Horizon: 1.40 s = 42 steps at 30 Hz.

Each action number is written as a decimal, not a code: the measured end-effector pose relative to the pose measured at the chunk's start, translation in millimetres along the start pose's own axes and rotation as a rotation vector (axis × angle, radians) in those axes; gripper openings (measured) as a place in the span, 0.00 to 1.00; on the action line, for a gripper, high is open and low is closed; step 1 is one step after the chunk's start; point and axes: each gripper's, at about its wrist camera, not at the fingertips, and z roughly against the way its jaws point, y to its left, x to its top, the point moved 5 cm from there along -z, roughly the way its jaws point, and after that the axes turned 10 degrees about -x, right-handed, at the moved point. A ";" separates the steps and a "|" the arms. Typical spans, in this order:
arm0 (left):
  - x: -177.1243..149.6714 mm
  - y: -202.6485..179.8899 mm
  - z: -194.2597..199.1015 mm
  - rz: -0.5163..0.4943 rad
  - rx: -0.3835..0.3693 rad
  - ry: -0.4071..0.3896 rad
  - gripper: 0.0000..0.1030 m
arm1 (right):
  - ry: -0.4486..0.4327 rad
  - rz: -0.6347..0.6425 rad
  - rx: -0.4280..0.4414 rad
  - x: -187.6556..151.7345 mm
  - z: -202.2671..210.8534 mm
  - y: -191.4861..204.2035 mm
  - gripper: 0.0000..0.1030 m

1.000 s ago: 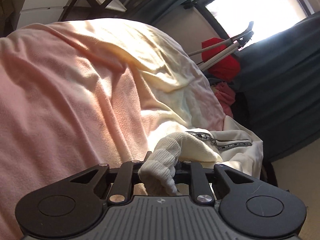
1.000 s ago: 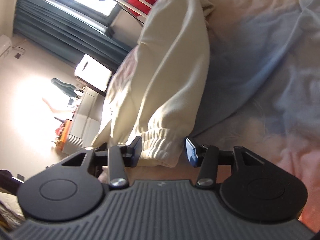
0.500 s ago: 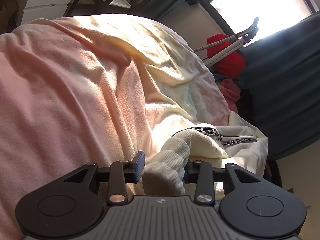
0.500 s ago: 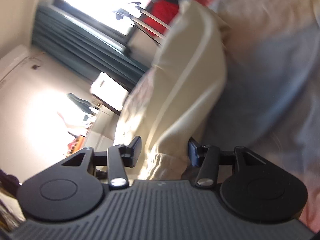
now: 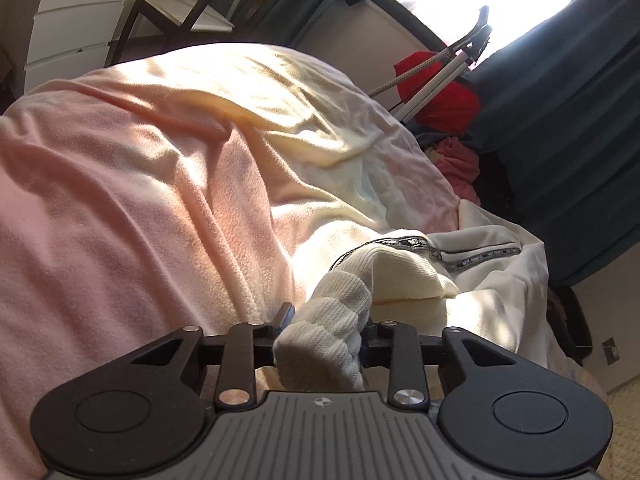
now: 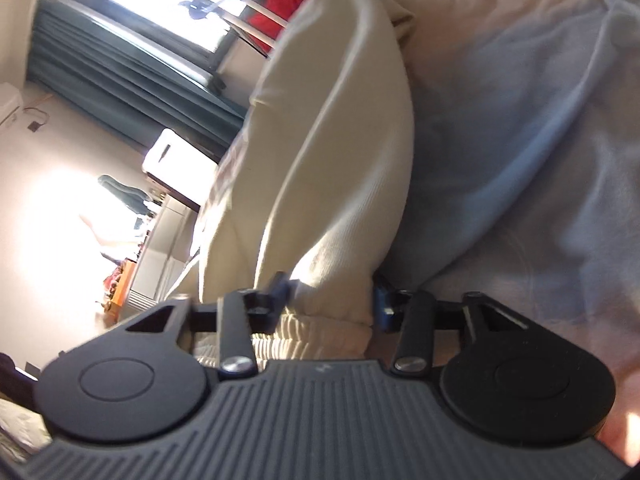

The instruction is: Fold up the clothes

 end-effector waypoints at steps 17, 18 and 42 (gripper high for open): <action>231.6 -31.9 46.8 -0.158 0.152 -0.341 0.13 | 0.118 0.020 0.276 -109.4 -27.8 186.9 0.08; 245.7 -29.6 45.0 -0.180 0.192 -0.353 0.13 | 0.131 0.021 0.305 -118.8 -39.0 203.3 0.08; 199.2 4.7 16.8 -0.315 0.344 -0.195 0.86 | 0.246 0.380 0.192 -157.7 -63.6 244.3 0.52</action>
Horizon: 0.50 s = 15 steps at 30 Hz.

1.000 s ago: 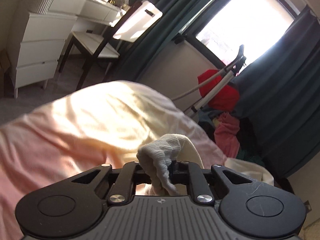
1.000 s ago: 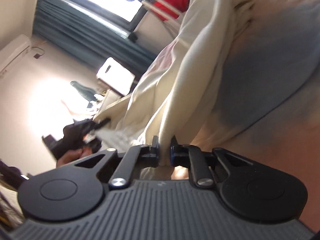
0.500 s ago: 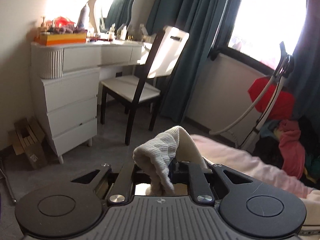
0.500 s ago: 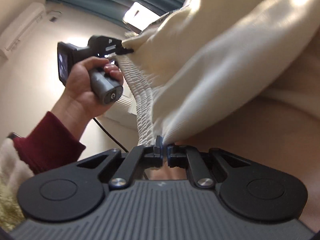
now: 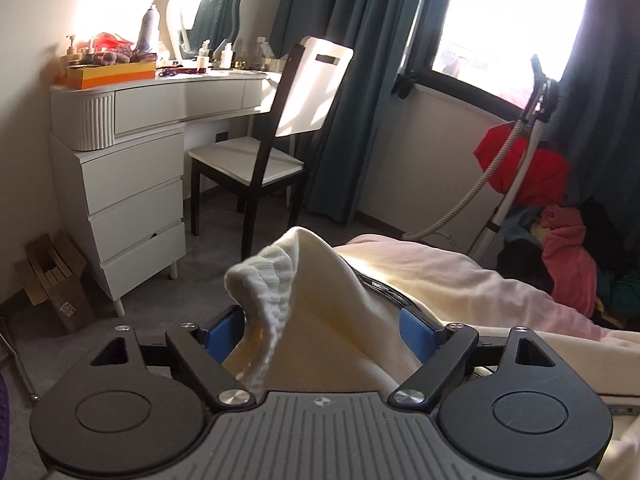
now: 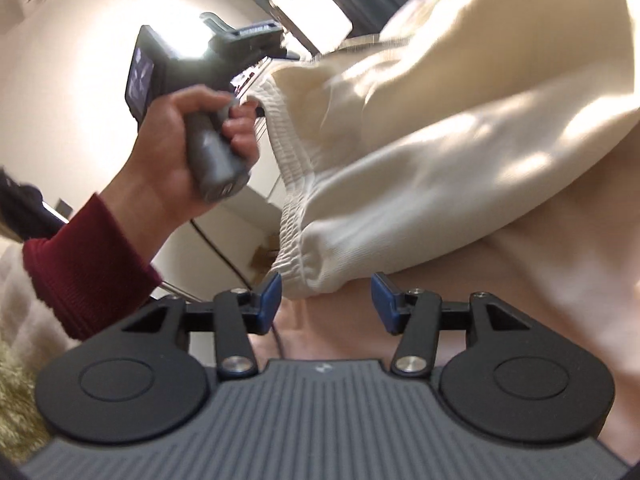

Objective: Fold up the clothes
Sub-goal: 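Lay the legs down and open both grippers to release the cuffs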

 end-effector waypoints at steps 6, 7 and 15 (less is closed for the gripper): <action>-31.0 -79.2 88.5 -0.188 -0.105 -0.079 0.90 | -0.175 0.157 -0.145 20.7 113.4 -32.6 0.52; -39.5 -95.9 104.0 -0.216 -0.133 -0.089 0.91 | -0.214 0.183 -0.175 28.9 132.5 -38.8 0.52; -134.8 -208.5 203.6 -0.226 -0.376 -0.098 0.91 | -0.451 0.310 -0.424 57.9 240.9 -91.5 0.52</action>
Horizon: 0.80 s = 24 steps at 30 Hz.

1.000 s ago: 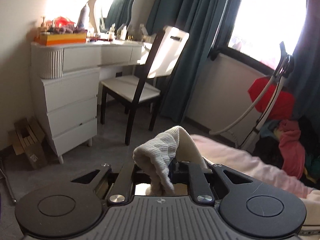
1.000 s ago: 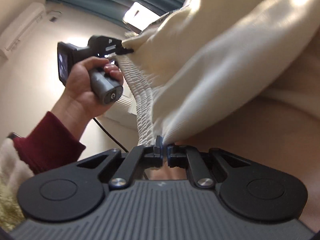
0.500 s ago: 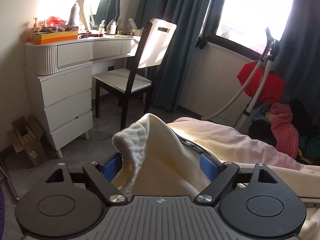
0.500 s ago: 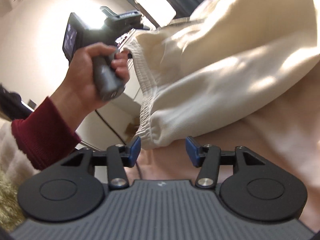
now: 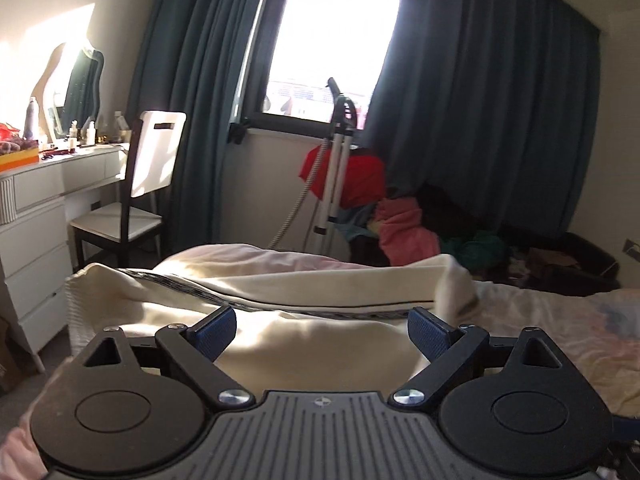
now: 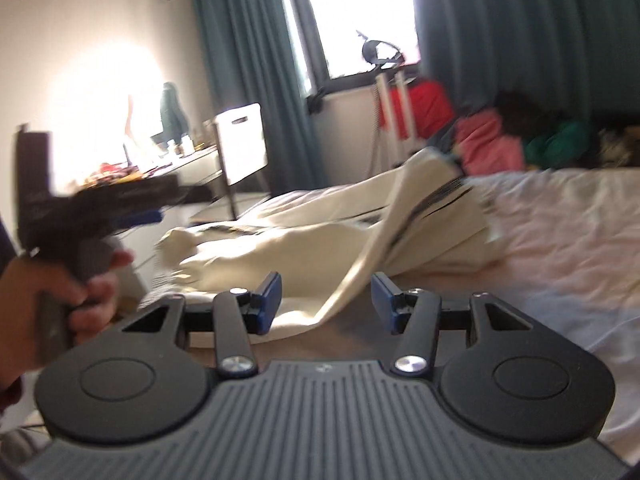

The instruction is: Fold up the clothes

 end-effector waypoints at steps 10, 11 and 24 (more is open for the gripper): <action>-86.5 -54.9 -19.6 -0.015 -0.077 -0.002 0.94 | -0.098 -0.055 -0.120 -26.3 -2.9 -51.6 0.52; -95.2 -53.2 -27.2 -0.010 -0.072 0.030 0.94 | -0.093 -0.070 -0.123 -25.1 -3.9 -54.3 0.52; -149.6 -34.8 -93.4 -0.053 -0.012 0.203 0.91 | -0.035 -0.118 -0.231 -31.7 -18.0 -75.2 0.52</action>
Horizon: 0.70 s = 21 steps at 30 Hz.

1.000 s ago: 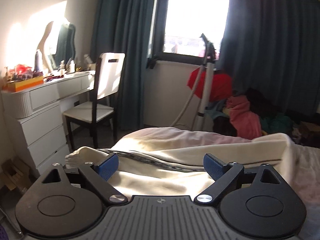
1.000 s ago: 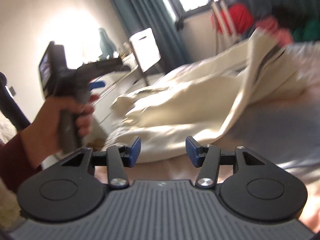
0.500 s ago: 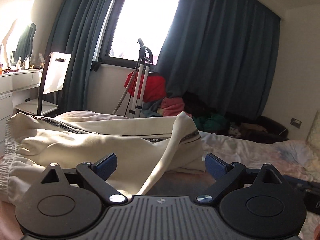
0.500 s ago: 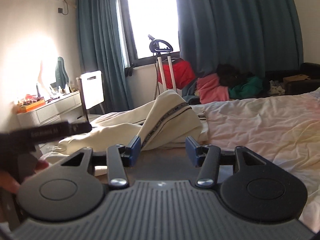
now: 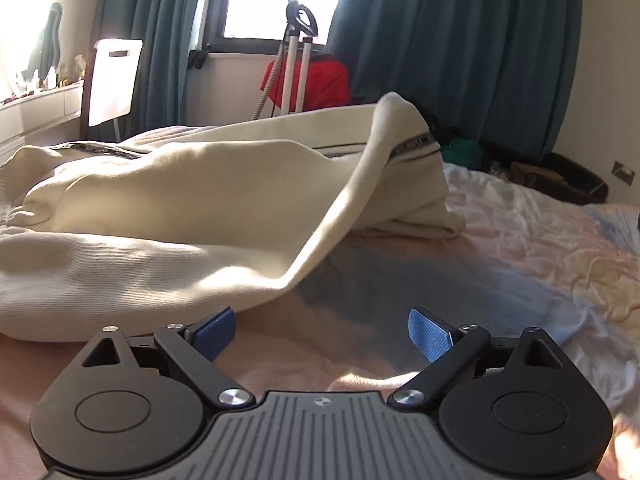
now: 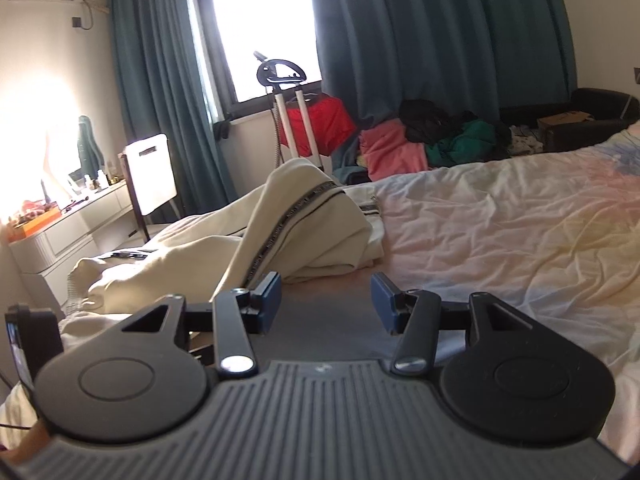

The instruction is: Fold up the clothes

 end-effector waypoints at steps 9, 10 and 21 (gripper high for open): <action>51.1 -14.9 -46.5 -0.081 0.019 -0.050 0.88 | 0.029 -0.088 -0.114 -1.2 -7.3 -26.8 0.52; 66.1 -16.9 -55.7 -0.063 -0.010 -0.073 0.88 | 0.028 -0.096 -0.118 -1.0 -8.6 -30.1 0.52; 205.4 -29.6 -187.9 -0.030 -0.020 -0.152 0.75 | 0.148 -0.211 -0.166 -17.4 -65.1 -75.1 0.52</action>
